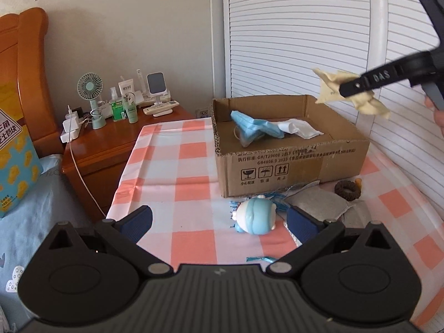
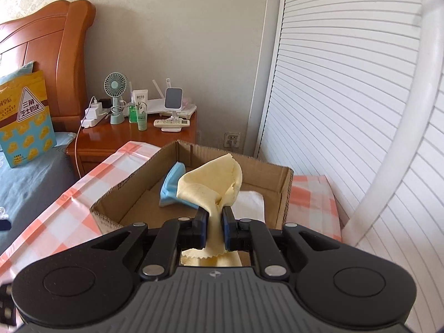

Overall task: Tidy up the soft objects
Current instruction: 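Open the left tool over the box while the right tool lowers the yellow cloth in and opens, then move the left tool to the blue round plush toy while the right tool reaches the grey sachet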

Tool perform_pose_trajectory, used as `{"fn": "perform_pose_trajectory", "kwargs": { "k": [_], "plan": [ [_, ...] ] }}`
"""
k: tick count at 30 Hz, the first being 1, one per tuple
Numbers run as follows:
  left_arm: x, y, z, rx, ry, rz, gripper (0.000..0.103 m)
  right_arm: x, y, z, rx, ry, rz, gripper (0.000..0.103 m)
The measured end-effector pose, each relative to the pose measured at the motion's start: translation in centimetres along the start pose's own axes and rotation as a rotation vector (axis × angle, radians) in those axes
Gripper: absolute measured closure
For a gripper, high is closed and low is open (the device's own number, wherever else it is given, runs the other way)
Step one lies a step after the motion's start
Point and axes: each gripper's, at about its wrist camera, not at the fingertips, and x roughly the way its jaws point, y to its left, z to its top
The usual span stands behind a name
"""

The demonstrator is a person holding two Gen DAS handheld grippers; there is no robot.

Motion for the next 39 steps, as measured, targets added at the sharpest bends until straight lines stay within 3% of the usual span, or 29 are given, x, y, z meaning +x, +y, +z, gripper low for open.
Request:
{"fn": "perform_pose_trajectory", "kwargs": {
  "k": [3,5,7,9,11,25,34,39],
  "plan": [
    [-0.2,-0.1,-0.5,-0.002,0.001,-0.005,0.001,1.9,0.3,1.6,-0.001,0.011,-0.009,0.084],
    [-0.3,-0.1,-0.7,0.002,-0.002,0.011,0.001,3.1,0.3,2.3,0.012,0.016,-0.016,0.062],
    [-0.5,-0.1,-0.9,0.004,-0.006,0.031,0.001,4.0,0.3,2.4,0.024,0.025,-0.040,0.015],
    [-0.6,0.0,-1.1,0.003,-0.008,0.030,0.001,4.1,0.4,2.2,0.042,0.004,-0.058,0.000],
    [-0.6,0.0,-1.2,-0.002,-0.006,0.021,0.001,3.6,0.4,1.6,0.062,-0.027,-0.050,0.000],
    [-1.6,-1.0,-1.9,0.014,-0.003,-0.003,0.001,-0.4,0.9,-3.5,0.115,0.079,-0.085,0.000],
    [-2.0,-0.8,-2.5,0.015,0.007,-0.008,0.001,0.0,2.7,-10.2,0.102,0.270,-0.075,0.000],
    [-2.1,-0.8,-2.7,0.021,0.008,-0.011,0.001,1.0,3.8,-12.5,0.107,0.335,-0.088,0.000]
  ]
}}
